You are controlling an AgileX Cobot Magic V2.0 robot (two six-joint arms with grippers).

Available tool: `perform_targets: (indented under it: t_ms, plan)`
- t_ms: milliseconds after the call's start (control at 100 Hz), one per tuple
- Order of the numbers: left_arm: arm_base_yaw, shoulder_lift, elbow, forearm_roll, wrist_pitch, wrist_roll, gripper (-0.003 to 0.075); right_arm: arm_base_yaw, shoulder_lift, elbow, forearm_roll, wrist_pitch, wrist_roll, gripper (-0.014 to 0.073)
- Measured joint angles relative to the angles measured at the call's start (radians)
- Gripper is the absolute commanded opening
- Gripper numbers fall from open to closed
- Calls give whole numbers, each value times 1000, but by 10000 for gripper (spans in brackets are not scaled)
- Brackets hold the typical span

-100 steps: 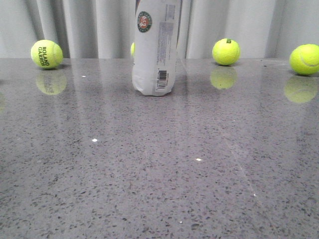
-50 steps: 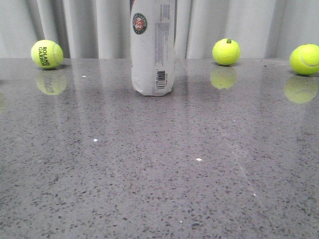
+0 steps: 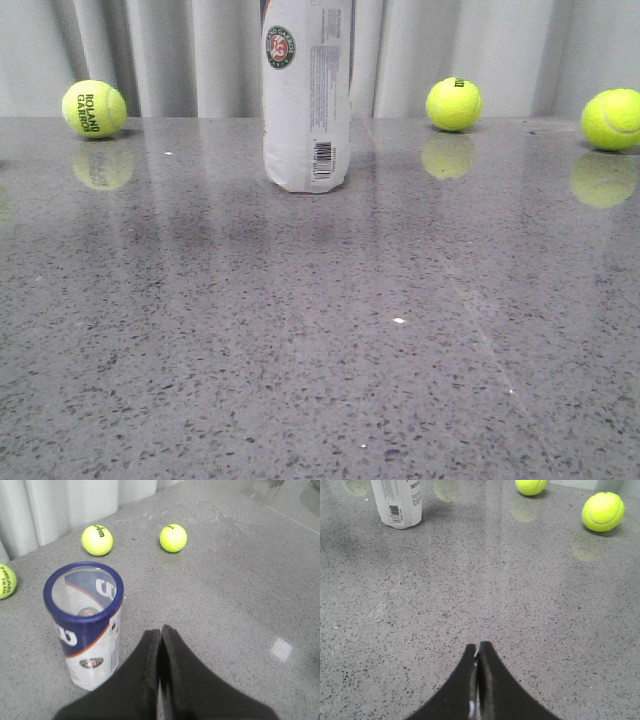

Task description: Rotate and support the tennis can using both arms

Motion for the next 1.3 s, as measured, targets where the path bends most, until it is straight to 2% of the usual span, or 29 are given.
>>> perform_targets:
  t_ms: [390, 630, 960, 1300]
  plan:
    - [0, -287, 354, 53, -130, 0, -20, 0, 0, 0, 0, 0, 0, -67]
    - [0, -429, 536, 134, -205, 0, -20, 0, 0, 0, 0, 0, 0, -67]
    - [0, -645, 864, 159, -505, -8, -20, 0, 0, 0, 0, 0, 0, -67]
    - [27, -762, 1207, 173, -960, -8, -20, 0, 0, 0, 0, 0, 0, -67]
